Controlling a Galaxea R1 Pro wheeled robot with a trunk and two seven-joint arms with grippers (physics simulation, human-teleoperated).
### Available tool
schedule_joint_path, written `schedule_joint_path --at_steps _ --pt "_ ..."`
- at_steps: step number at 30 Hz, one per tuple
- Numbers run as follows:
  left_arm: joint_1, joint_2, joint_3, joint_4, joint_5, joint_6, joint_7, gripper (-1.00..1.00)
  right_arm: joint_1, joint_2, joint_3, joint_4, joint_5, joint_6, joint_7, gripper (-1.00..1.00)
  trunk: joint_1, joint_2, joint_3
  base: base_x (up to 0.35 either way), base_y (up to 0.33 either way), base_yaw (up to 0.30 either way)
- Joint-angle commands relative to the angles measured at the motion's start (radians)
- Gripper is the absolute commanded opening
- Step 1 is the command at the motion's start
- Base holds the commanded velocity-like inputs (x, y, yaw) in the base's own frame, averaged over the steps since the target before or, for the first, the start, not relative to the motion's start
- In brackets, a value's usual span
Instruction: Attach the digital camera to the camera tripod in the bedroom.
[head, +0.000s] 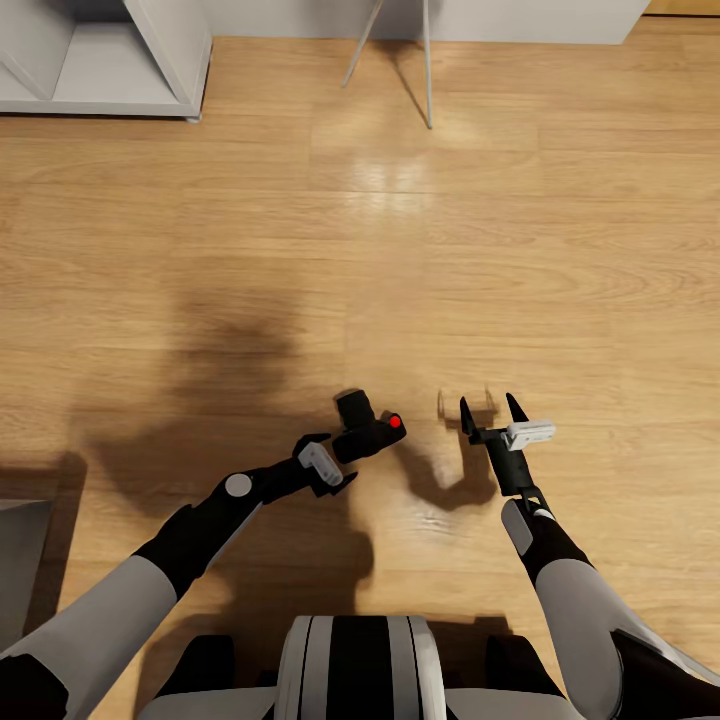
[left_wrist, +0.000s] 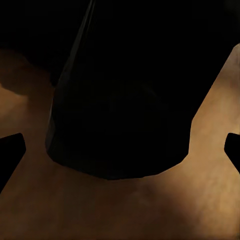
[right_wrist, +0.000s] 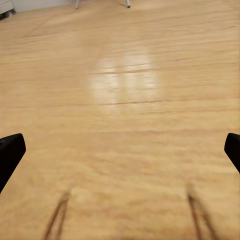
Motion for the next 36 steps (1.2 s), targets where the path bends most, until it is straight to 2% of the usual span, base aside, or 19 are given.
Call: schedule_joint_path --at_steps 1,24,36 --pt "-0.001 0.001 -0.003 0.000 0.005 -0.003 0.000 1.00 -0.001 0.001 -0.005 0.000 -0.006 0.000 0.010 1.00 0.000 0.000 0.000 0.000 0.000 0.000" --pt "0.000 -0.003 -0.004 0.019 0.005 -0.001 0.010 1.00 -0.001 0.001 -0.005 0.000 -0.006 0.000 0.010 1.00 0.000 0.000 0.000 0.000 0.000 0.000" --pt "0.000 -0.005 -0.005 0.022 0.005 -0.001 0.047 1.00 -0.001 0.001 -0.005 0.000 -0.006 0.000 0.010 1.00 0.000 0.000 0.000 0.000 0.000 0.000"
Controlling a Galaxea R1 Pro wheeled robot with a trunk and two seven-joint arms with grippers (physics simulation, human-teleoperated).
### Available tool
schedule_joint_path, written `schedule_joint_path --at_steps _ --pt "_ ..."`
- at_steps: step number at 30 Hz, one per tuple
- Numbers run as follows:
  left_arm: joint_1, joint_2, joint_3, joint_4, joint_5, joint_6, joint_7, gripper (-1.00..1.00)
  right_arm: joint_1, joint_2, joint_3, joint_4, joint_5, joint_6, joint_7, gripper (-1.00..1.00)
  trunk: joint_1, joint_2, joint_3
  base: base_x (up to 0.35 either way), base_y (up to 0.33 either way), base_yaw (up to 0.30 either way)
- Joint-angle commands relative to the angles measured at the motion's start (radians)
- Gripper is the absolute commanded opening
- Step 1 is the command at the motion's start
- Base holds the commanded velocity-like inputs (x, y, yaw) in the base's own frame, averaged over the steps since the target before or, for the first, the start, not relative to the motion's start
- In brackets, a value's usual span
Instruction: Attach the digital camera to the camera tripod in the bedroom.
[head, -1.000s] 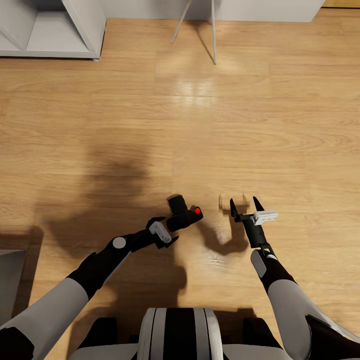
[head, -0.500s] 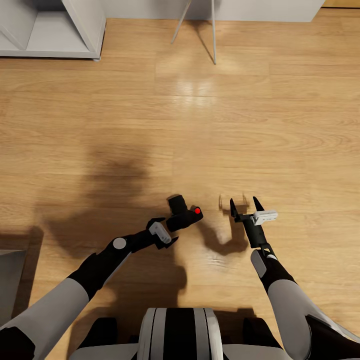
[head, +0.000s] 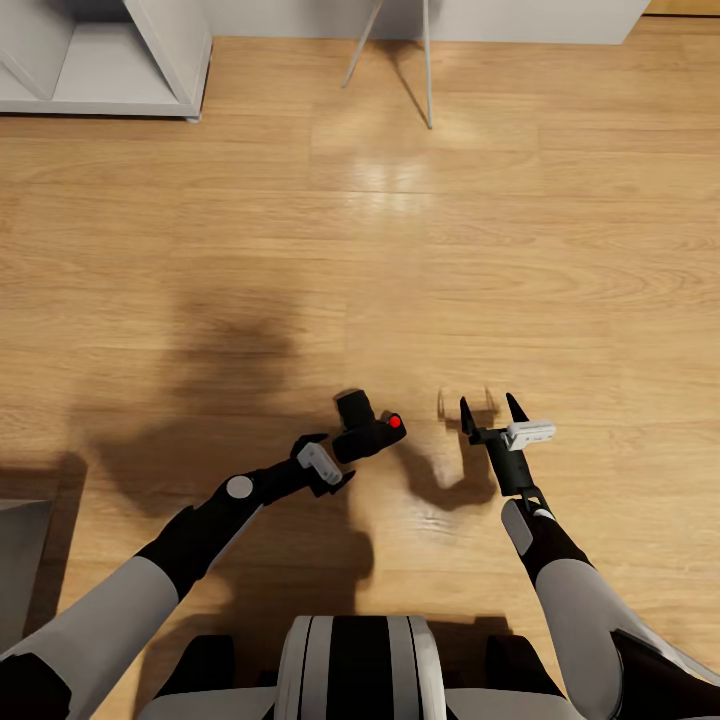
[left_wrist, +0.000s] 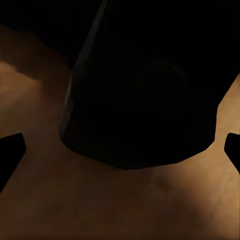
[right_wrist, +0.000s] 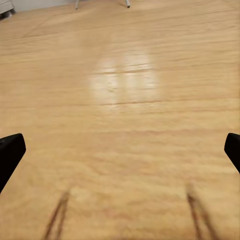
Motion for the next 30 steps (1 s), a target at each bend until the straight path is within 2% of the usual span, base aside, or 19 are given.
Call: schedule_joint_path --at_steps 1,30 --pt "-0.001 0.001 -0.004 0.000 0.005 -0.003 0.002 1.00 -0.001 0.001 -0.005 0.000 -0.006 0.000 0.011 1.00 0.000 0.000 0.000 0.000 0.000 0.000" --pt "-0.001 -0.030 -0.009 0.001 0.005 -0.003 0.011 1.00 -0.001 0.001 -0.005 0.000 -0.006 0.000 0.011 1.00 0.000 0.000 0.000 0.000 0.000 0.000"
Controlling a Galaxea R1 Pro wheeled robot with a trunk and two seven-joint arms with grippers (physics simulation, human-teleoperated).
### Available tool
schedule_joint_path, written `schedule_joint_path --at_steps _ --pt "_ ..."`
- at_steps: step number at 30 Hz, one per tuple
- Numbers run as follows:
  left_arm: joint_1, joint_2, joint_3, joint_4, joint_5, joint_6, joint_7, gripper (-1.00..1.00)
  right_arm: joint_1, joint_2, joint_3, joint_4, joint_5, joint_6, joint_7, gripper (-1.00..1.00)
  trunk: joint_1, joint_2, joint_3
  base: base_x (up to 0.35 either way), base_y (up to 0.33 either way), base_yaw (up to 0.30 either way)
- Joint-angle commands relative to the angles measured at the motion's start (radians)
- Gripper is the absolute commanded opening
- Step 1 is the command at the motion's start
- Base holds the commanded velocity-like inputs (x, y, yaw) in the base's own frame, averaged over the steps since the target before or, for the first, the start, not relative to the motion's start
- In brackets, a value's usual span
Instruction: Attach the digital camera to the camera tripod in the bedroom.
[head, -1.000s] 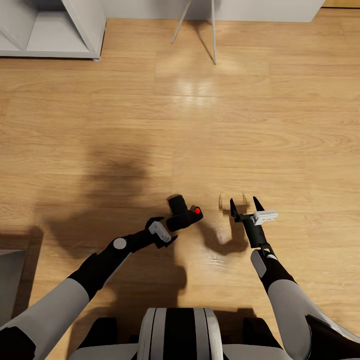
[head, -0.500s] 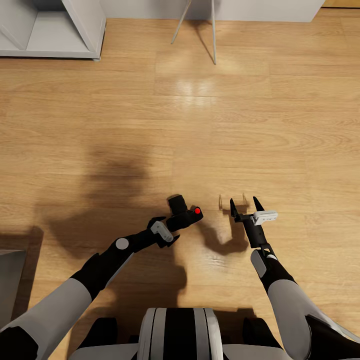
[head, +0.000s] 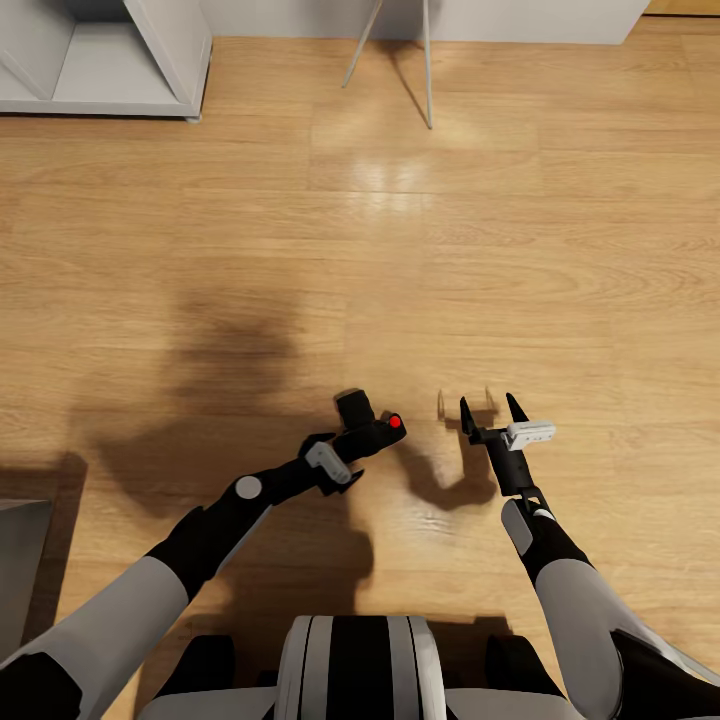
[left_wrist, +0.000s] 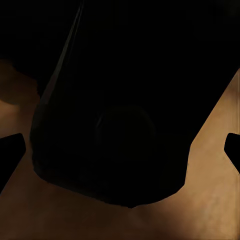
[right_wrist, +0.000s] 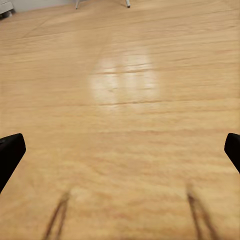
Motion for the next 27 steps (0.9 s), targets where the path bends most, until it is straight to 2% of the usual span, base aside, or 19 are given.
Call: schedule_joint_path --at_steps 1,14,27 --pt "-0.001 -0.001 -0.003 0.000 0.005 -0.003 0.000 1.00 -0.001 0.001 -0.005 0.000 -0.006 0.000 0.010 1.00 0.000 0.000 0.000 0.000 0.000 0.000" --pt "-0.001 -0.016 -0.002 0.000 0.005 -0.003 0.000 1.00 -0.001 0.001 -0.005 0.000 -0.006 0.000 0.010 1.00 0.000 0.000 0.000 0.000 0.000 0.000" --pt "-0.001 -0.019 -0.002 0.000 0.005 -0.003 0.000 1.00 -0.001 0.001 -0.005 0.000 -0.007 0.000 0.010 1.00 0.000 0.000 0.000 0.000 0.000 0.000"
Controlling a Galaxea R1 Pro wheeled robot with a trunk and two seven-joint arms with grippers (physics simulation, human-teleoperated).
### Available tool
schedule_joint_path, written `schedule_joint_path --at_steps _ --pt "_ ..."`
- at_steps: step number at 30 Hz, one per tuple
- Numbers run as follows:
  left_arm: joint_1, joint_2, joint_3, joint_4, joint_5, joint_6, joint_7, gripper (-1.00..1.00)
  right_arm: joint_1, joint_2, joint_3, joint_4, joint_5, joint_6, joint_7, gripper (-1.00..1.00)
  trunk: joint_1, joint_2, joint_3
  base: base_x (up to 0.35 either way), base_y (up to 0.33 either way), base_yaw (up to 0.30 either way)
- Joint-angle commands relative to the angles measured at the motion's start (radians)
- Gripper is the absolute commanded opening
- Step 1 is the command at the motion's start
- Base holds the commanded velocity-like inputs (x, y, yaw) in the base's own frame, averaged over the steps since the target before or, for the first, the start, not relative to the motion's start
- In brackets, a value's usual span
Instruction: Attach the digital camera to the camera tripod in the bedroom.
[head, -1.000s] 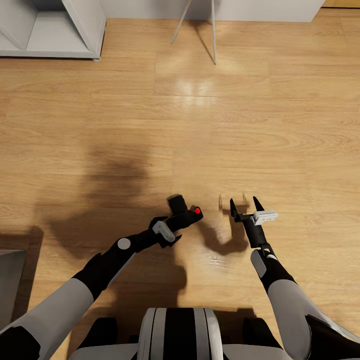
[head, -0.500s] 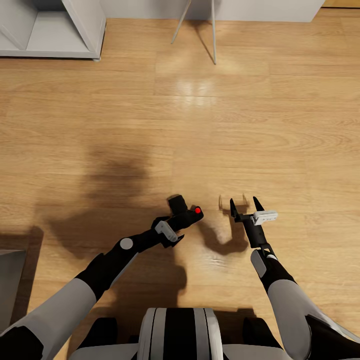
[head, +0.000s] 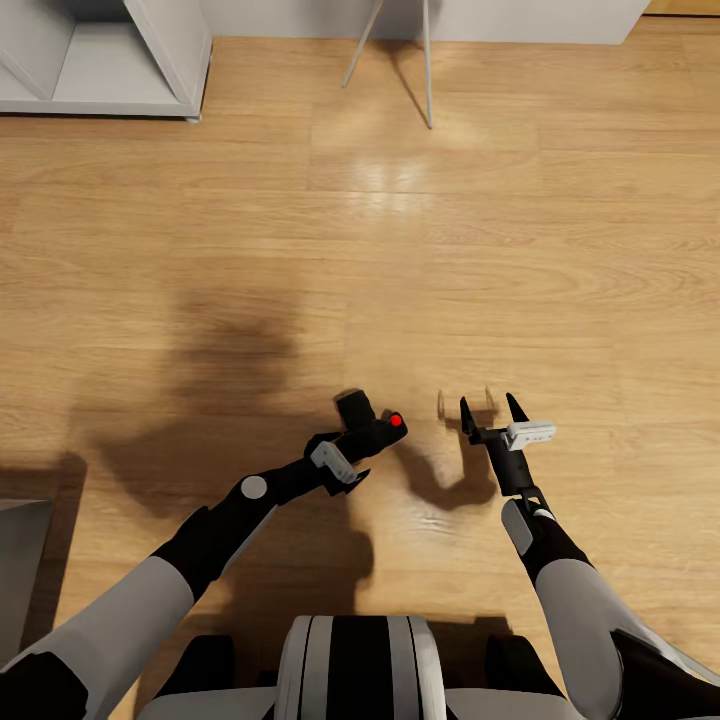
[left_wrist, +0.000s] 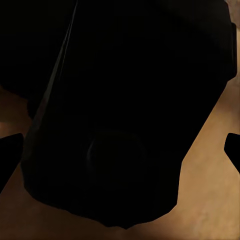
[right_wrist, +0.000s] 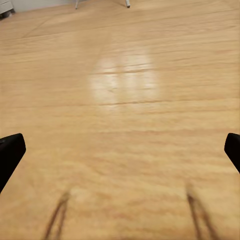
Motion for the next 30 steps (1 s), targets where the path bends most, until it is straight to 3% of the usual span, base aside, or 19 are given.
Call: schedule_joint_path --at_steps 1,12,13,30 --pt "-0.001 0.001 -0.003 0.000 0.005 -0.003 0.000 1.00 -0.001 0.001 -0.005 0.000 -0.006 0.000 0.010 1.00 0.000 0.000 0.000 0.000 0.000 0.000" --pt "-0.001 0.001 -0.002 -0.001 0.005 -0.004 0.000 1.00 -0.001 0.001 -0.005 0.000 -0.006 0.000 0.010 1.00 0.000 0.000 0.000 0.000 0.000 0.000" --pt "-0.001 0.001 -0.003 -0.001 0.005 -0.005 0.000 -1.00 -0.001 0.001 -0.005 0.000 -0.006 0.000 0.011 1.00 0.000 0.000 0.000 0.000 0.000 0.000" --pt "-0.001 0.002 -0.002 -0.001 0.005 -0.010 0.000 -1.00 -0.001 0.001 -0.005 0.003 -0.005 0.000 0.011 1.00 0.000 0.000 0.000 0.000 0.000 0.000"
